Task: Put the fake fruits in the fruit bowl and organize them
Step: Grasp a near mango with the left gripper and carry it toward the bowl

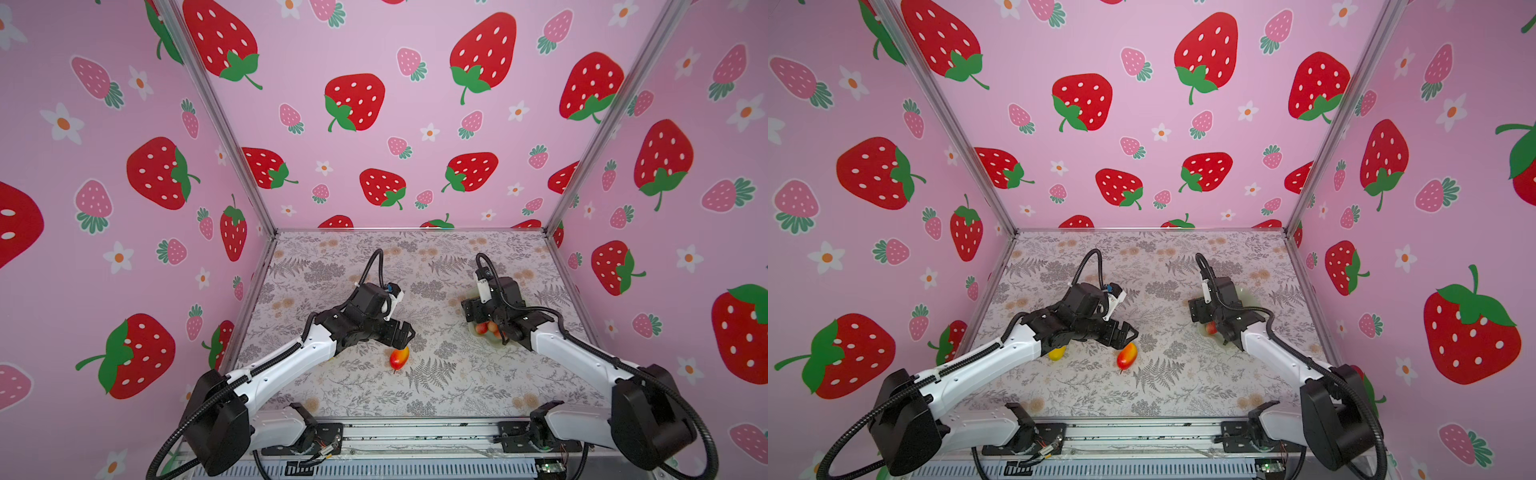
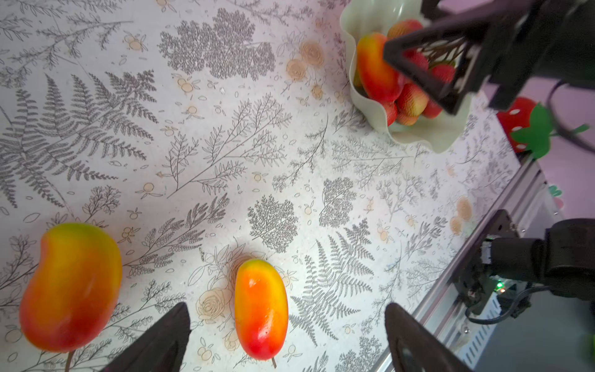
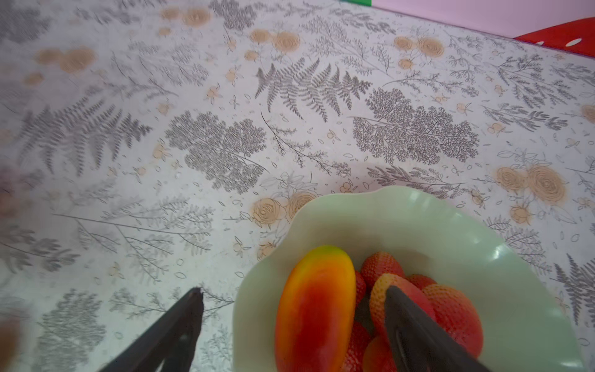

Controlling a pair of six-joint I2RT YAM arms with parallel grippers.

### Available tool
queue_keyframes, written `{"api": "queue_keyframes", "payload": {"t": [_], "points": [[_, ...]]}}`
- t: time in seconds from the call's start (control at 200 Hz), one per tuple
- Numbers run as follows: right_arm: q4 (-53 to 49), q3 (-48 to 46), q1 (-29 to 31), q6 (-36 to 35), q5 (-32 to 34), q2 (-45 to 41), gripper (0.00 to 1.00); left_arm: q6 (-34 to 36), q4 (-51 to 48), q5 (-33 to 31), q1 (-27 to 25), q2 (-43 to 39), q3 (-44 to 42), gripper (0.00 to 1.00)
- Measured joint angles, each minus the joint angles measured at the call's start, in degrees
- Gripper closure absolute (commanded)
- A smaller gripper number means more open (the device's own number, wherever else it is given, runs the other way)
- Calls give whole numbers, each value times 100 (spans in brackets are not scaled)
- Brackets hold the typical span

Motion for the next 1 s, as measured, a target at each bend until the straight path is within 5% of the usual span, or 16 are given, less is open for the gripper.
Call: {"api": "queue_keyframes", "payload": {"t": [0.51, 0.846, 0.996], "points": [[-96, -1021, 155, 297, -2039, -2024, 1, -111, -297, -964, -938, 1239, -201, 25], [-238, -1362, 160, 791, -2085, -2896, 1, -179, -219, -1381, -1047, 1692, -201, 35], [-485, -1325, 160, 1073, -1762, -2813, 1, -129, -127, -1499, -1080, 1805, -199, 52]]}}
